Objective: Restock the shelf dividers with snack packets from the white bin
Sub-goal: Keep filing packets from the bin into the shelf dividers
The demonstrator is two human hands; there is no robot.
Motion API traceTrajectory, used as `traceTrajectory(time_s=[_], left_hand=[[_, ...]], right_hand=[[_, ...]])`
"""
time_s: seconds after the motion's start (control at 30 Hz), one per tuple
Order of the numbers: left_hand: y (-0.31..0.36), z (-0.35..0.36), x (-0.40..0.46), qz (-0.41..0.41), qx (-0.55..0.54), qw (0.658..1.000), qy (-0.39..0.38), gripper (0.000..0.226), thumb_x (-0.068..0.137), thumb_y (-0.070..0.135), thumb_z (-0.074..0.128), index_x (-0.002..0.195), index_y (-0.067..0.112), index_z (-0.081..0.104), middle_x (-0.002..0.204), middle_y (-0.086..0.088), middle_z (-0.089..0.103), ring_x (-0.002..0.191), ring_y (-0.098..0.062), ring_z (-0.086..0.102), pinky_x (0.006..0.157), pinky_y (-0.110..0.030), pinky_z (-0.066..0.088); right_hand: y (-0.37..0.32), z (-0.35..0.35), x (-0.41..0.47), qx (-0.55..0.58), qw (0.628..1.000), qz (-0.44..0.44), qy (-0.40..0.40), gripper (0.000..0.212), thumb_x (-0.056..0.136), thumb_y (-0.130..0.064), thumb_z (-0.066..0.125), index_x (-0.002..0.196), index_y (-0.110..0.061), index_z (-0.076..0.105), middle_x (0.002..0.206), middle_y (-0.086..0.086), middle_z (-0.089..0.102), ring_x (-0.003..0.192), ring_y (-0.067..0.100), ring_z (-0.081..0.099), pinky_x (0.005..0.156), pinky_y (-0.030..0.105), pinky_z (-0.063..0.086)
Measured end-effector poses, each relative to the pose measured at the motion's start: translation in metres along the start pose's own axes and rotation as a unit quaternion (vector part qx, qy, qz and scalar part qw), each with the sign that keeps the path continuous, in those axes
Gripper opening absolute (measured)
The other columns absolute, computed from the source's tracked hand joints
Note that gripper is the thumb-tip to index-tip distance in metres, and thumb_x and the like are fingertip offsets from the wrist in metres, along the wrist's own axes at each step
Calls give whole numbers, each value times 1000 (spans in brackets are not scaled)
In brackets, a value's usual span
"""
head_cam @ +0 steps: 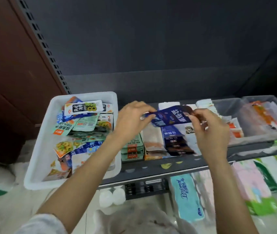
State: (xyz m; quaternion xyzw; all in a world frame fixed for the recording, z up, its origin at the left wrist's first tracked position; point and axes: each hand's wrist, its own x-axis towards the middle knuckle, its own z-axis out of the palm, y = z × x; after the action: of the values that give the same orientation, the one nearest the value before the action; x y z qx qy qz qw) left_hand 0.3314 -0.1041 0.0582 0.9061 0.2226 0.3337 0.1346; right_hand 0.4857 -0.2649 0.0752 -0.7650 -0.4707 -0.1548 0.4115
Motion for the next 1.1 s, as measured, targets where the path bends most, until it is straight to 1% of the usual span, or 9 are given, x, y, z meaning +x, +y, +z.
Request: traceTrajectory(time_s=[0.1,0.23,0.43,0.6,0.7,0.8,0.87,0.93,1.1], left_hand=[[20,42,29,29,-1,999,-33,11,80,24,71,89,18,73,84,0,68,78,-21,59,62,-30,49],[26,83,37,13,-24,992,-121,16,88,15,62,100,13,72,99,-6,67,87,-25,63,76,-35,50],[17,97,16,-39,-32,980,-191,29,89,4,52,113,15,66,113,-3,66,100,-20,61,88,-28,44],[7,69,-12,-76,-59,975,-200,27,90,16,58,116,22,64,118,4,65,107,-13,57,89,-22,41],[-6,40,-34,-155,-114,972,-137,21,89,20,60,109,24,66,111,9,67,102,-5,59,89,-23,46],[-27,11,-66,-255,-136,957,-35,15,88,17,62,100,23,68,96,16,67,87,5,60,78,-9,45],[-47,-6,-92,-290,-85,953,-25,16,84,10,66,98,18,68,92,12,68,84,0,63,73,-8,44],[-73,-22,-118,-324,-26,943,-73,26,78,6,71,103,11,67,98,-1,69,90,-16,65,76,-17,46],[-125,-53,-158,-421,111,861,-264,67,72,34,78,130,15,50,121,-13,55,111,-30,50,94,-34,42]], right_hand=[[30,-17,-11,-80,996,1,43,6,86,-14,64,89,-10,66,83,4,71,69,17,62,69,28,43],[55,-8,-26,-72,996,31,32,5,83,-7,67,86,-11,67,78,3,69,70,21,61,70,31,45],[66,39,-28,-58,994,16,-86,7,82,-6,66,84,-12,69,76,4,68,60,23,62,48,30,49],[61,60,-24,-116,969,-26,-218,25,84,-7,63,108,-13,68,93,8,71,77,28,67,58,35,54],[42,58,-25,-79,979,12,-186,27,89,-14,60,116,-15,64,98,7,71,80,25,67,64,33,54],[-3,59,-25,40,983,2,-179,21,92,-15,56,110,-18,67,96,0,72,77,16,66,67,28,54],[-36,69,-26,91,968,-47,-227,20,93,-18,54,109,-20,67,98,-3,71,79,13,66,68,26,53],[-66,87,-32,107,938,-108,-312,22,94,-18,52,111,-20,66,105,-3,70,86,16,66,73,33,54],[-120,160,-53,20,849,-209,-484,32,91,-7,51,120,-13,62,114,8,64,102,26,60,84,40,50]])
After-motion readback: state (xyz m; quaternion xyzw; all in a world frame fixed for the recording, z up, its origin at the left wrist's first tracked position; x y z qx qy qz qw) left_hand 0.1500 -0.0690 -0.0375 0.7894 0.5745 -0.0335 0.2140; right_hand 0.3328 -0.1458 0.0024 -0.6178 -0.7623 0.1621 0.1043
